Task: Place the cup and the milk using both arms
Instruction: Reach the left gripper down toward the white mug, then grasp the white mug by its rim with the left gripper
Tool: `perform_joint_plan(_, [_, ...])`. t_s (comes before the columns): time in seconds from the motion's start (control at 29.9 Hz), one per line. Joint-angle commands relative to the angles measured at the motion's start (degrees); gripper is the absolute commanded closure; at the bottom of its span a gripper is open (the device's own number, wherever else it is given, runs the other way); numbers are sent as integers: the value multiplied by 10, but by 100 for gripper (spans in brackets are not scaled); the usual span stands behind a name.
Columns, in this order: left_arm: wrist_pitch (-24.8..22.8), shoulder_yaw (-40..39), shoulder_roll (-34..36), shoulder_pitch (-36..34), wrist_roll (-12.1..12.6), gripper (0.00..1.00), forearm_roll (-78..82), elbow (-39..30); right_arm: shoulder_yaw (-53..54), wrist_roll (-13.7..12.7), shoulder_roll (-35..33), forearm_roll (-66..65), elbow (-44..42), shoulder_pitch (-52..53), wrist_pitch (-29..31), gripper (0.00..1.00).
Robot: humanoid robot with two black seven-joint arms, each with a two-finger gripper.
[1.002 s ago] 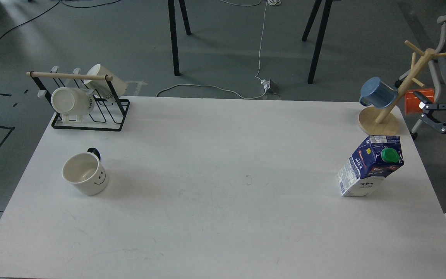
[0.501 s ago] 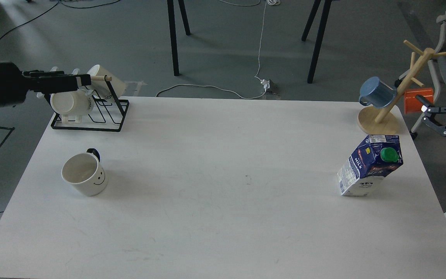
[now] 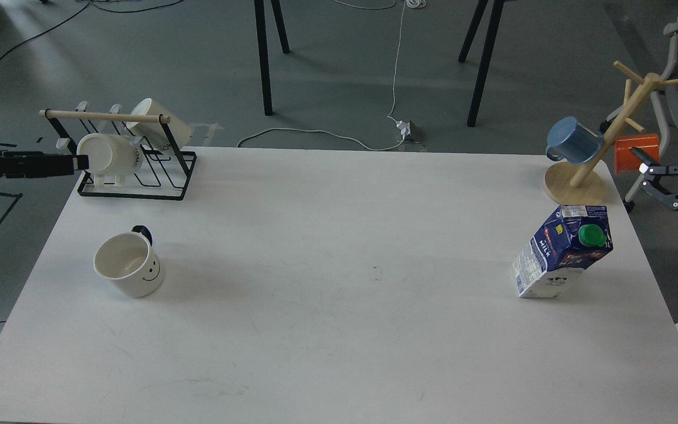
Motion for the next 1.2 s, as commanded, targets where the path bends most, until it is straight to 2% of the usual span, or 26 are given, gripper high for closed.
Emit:
perform_joint_plan(0.0, [0,12,-13,1,0,1,46,4,0,0,1,-1,0,-2,0,1])
perform_joint_plan(0.1, [0,13,-45,7,0,1,94,4,-1,0,3,-1,-1,-2,0,1])
perform_joint_plan(0.43, [0,11,-73,45,0,1,100,8,-2,0,3,-1,-9,-5,0,1])
perform_joint_plan(0.77, [0,11,-132,70,0,1,99,104,-2,0,3,-1,-9,-9,0,1])
perform_joint_plan(1.17, [0,10,-144,79,0,1,95,110,-2,0,1,-1,-8,-16,0,1])
